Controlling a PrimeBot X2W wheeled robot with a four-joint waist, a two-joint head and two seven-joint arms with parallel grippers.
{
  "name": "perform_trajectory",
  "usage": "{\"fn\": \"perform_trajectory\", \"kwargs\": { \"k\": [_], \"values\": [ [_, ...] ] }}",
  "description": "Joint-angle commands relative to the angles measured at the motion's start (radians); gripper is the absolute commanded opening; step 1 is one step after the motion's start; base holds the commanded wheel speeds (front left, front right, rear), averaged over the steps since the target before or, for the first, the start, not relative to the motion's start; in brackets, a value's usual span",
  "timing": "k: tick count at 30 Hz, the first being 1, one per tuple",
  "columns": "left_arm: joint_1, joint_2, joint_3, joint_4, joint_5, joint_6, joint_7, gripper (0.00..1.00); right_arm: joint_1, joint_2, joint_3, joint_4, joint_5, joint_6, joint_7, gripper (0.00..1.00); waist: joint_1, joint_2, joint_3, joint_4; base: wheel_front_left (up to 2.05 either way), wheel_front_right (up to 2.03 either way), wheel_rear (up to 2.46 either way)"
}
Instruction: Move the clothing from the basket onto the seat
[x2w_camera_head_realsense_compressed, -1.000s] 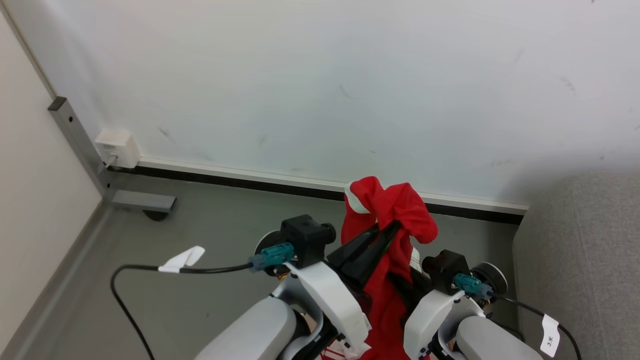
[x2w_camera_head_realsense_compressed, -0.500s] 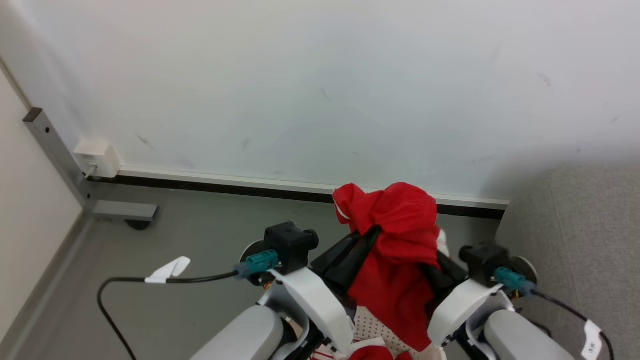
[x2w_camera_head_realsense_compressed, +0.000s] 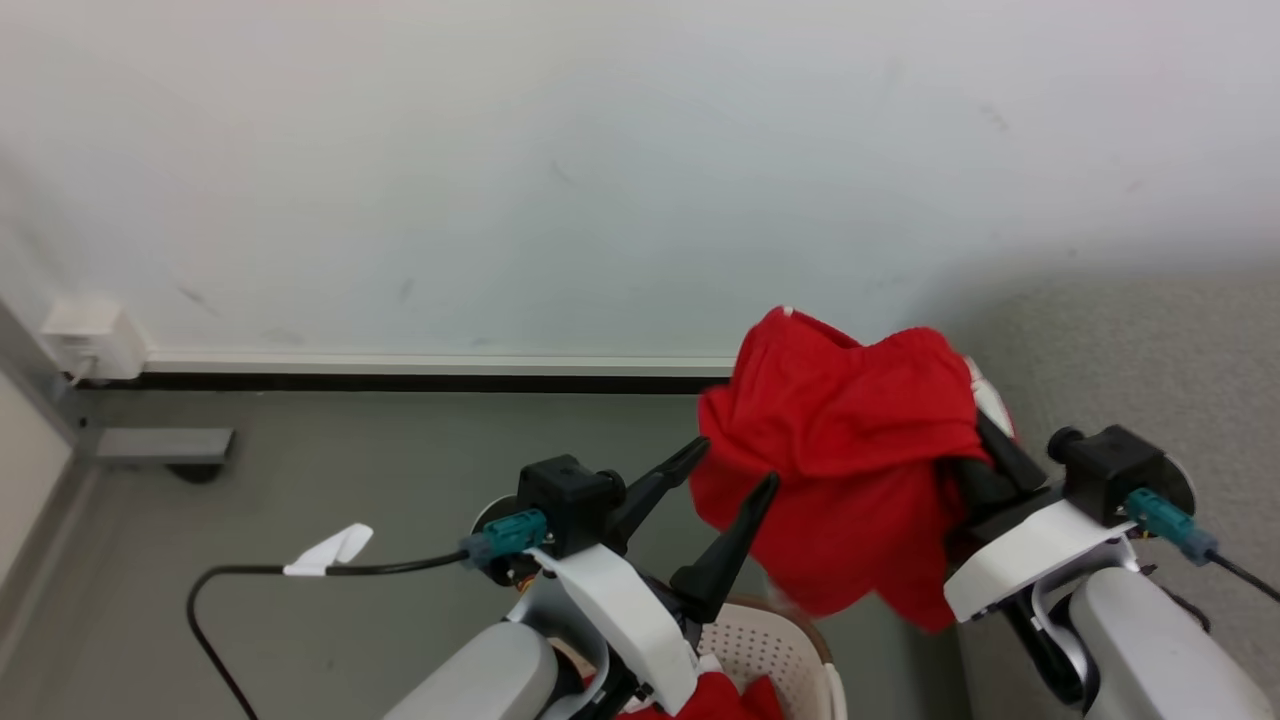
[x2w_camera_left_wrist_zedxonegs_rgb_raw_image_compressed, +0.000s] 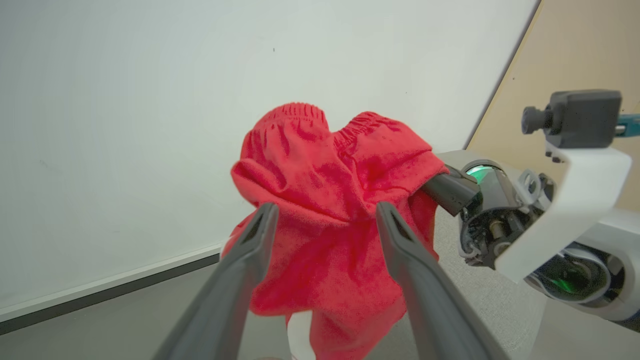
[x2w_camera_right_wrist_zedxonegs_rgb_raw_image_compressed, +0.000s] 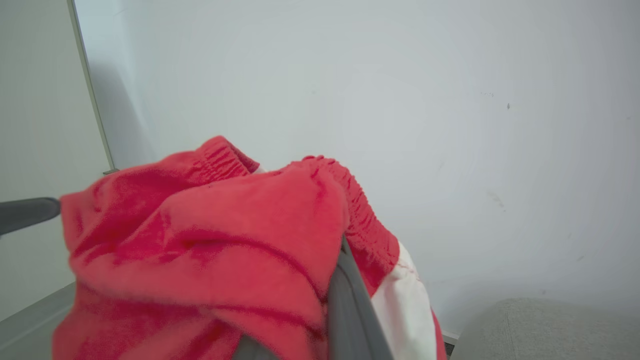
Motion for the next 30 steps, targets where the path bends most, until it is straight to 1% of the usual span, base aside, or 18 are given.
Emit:
{"fn": "perform_trajectory", "kwargs": {
  "k": [1,6,10,16,21,30],
  "values": [
    [0.007,0.009,0.000,0.002,-0.001,0.004,-0.004,1.00,0.005,-0.010,-0.019,-0.017,-0.008,0.001,0.000,0.00,0.0000,0.0000,0.011,-0.032,0.00,0.00,0.00],
    [0.004,0.015,-0.007,0.010,0.016,-0.001,-0.017,1.00,0.026,-0.031,-0.093,-0.079,-0.017,0.001,0.000,0.00,0.0000,0.0000,0.023,-0.097,0.00,0.00,0.00],
    [-0.005,0.025,-0.016,0.011,0.030,-0.009,-0.034,1.00,0.046,-0.028,-0.145,-0.138,-0.001,0.001,0.000,0.00,0.0000,0.0000,0.030,-0.158,0.00,0.00,0.00],
    [-0.018,0.045,-0.025,0.028,0.062,-0.006,-0.061,1.00,0.081,-0.025,-0.197,-0.201,0.006,0.001,0.000,0.00,0.0000,0.0000,0.044,-0.255,0.00,0.00,0.00],
    [-0.032,0.048,-0.029,0.044,0.075,-0.009,-0.079,1.00,0.112,-0.023,-0.234,-0.240,0.004,0.001,0.000,0.00,0.0000,0.0000,0.060,-0.331,0.00,0.00,0.00],
    [-0.057,0.055,-0.037,0.065,0.119,-0.002,-0.132,1.00,0.168,-0.014,-0.300,-0.297,-0.001,0.001,0.000,0.00,0.0000,0.0000,0.080,-0.429,0.00,0.00,0.00]
  ]
}}
